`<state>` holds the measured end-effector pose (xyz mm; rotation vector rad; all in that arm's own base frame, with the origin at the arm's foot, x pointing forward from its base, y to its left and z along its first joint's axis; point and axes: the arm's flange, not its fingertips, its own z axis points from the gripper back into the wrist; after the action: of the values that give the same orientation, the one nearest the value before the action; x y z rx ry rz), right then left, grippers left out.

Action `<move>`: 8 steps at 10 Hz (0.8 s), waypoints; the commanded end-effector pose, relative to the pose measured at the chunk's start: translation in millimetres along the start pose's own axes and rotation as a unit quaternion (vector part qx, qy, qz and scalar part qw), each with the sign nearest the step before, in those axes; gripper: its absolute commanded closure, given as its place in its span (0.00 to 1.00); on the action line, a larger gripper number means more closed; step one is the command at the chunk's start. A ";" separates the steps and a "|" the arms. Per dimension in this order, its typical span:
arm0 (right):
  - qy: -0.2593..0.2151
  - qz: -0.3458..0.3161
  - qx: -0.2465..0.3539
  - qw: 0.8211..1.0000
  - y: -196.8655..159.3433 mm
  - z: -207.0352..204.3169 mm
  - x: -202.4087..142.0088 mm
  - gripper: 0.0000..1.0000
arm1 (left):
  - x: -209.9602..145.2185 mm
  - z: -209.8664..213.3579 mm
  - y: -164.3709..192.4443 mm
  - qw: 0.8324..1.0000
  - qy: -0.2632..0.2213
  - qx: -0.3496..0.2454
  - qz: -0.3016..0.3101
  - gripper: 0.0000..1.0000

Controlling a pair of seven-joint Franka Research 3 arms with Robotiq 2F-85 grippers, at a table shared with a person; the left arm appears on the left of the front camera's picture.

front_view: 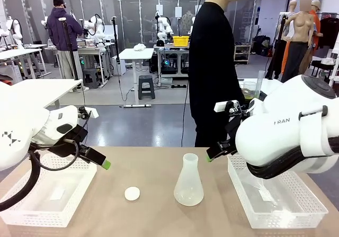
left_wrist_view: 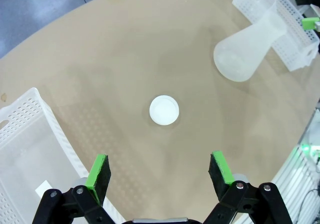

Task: Prepare the solutions needed for the experiment.
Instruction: Pick up the Plastic Funnel and insert it into the Big flask.

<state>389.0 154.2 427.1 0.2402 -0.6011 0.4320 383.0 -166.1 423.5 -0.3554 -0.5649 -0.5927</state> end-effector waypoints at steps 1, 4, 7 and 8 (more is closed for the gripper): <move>0.000 0.002 -0.002 1.000 0.6 -6.0 -1.2 0.00 | -2.2 -4.7 -0.7 1.000 -0.003 0.005 0.004 0.00; -0.024 -0.064 0.075 0.995 -11.9 -6.8 7.0 0.00 | 22.9 -1.1 33.1 0.978 -0.027 -0.137 0.152 0.00; -0.066 -0.154 0.128 0.978 -27.4 -17.6 20.0 0.00 | 35.1 -21.5 62.9 0.955 -0.035 -0.191 0.225 0.00; -0.022 -0.115 0.084 0.990 -6.2 3.5 13.6 0.00 | 28.0 18.8 30.5 0.965 -0.033 -0.196 0.171 0.00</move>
<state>408.8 145.6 442.4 0.5552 -0.5774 0.1996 431.9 -136.8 439.2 -0.8947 -0.4163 -0.2871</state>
